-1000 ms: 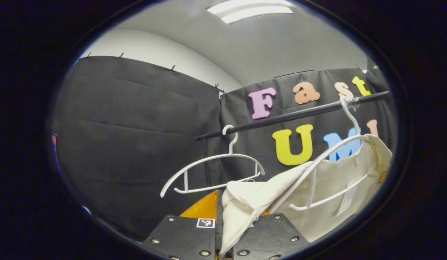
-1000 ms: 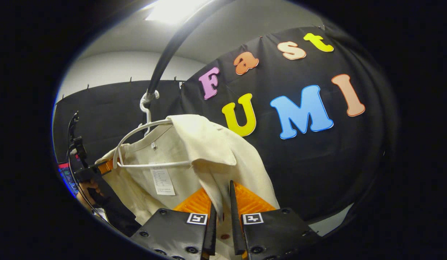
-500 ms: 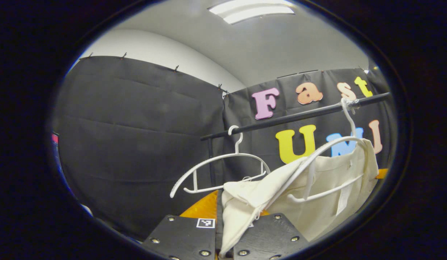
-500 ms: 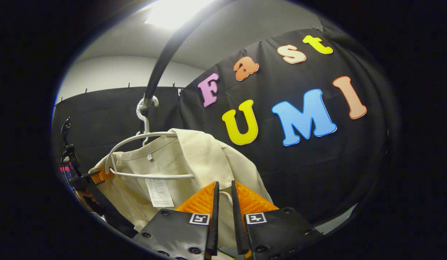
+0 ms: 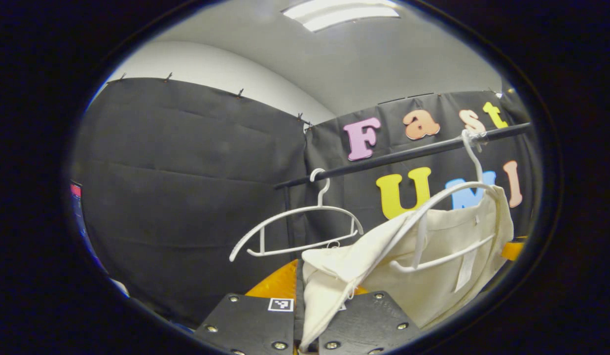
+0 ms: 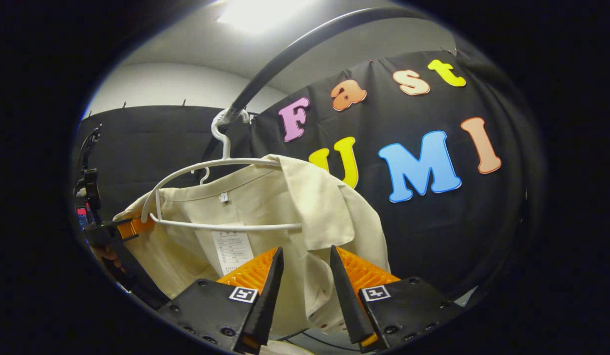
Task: Grasp the clothes on the hanger with both hands and then place them into the laundry hamper below.
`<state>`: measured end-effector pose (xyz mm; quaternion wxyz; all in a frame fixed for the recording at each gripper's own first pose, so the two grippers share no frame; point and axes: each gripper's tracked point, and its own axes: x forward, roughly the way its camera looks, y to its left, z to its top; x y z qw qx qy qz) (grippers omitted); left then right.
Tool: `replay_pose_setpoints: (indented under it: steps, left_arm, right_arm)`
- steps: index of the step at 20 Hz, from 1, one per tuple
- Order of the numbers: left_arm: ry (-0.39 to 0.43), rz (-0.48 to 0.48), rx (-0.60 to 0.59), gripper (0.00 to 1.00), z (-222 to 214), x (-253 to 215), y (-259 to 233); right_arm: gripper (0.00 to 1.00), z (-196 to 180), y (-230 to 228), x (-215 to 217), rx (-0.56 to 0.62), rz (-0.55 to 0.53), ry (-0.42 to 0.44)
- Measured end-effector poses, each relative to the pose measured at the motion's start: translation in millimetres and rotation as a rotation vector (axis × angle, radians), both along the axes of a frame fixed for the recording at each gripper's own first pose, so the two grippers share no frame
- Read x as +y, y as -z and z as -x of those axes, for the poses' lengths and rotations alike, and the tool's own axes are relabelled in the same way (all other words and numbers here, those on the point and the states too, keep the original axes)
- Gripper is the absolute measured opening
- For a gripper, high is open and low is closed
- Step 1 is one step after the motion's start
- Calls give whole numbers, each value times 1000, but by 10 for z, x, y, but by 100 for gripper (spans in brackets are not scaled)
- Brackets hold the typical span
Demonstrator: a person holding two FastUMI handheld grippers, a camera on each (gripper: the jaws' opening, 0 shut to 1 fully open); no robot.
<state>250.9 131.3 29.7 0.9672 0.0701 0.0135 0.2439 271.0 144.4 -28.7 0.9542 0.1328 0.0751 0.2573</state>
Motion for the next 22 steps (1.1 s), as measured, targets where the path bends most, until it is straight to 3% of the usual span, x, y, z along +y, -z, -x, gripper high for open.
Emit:
replay_pose_setpoints:
  steps: [1, 3, 5, 7, 9, 14, 15, 17, 18, 22]
  left_arm:
    - [-2, -4, 1, 1, 7, 4, -3]
    - [-3, -1, 1, 1, 19, 3, 4]
    - [-4, 4, 0, 1, 52, -2, 5]
    - [-4, 6, 4, 2, 42, -6, 20]
    - [3, 5, 10, 2, 63, -27, 38]
    - [6, 12, 1, 2, 0, -26, 17]
    - [10, 23, -2, 2, -11, -32, 11]
    - [12, 39, -10, 2, 22, -33, -4]
    - [9, 33, -14, 2, 46, -21, -22]
    - [18, -11, -4, 2, -36, 17, -65]
  right_arm:
    - [54, -55, 43, -58, -20, 46, 45]
    - [70, -190, 142, -34, -27, 111, 78]
    - [74, -353, 224, 37, 7, 111, 94]
    - [70, -535, 269, -95, 37, 113, 152]
    - [5, -538, 78, -280, -3, 72, 215]
    - [0, -666, -610, -818, -212, 53, 354]
    - [4, -720, -612, -825, -215, 70, 353]
    - [0, -836, -548, -772, -213, 83, 340]
    - [4, -884, -478, -743, -206, 97, 332]
    - [0, -1125, -432, -751, -241, 127, 349]
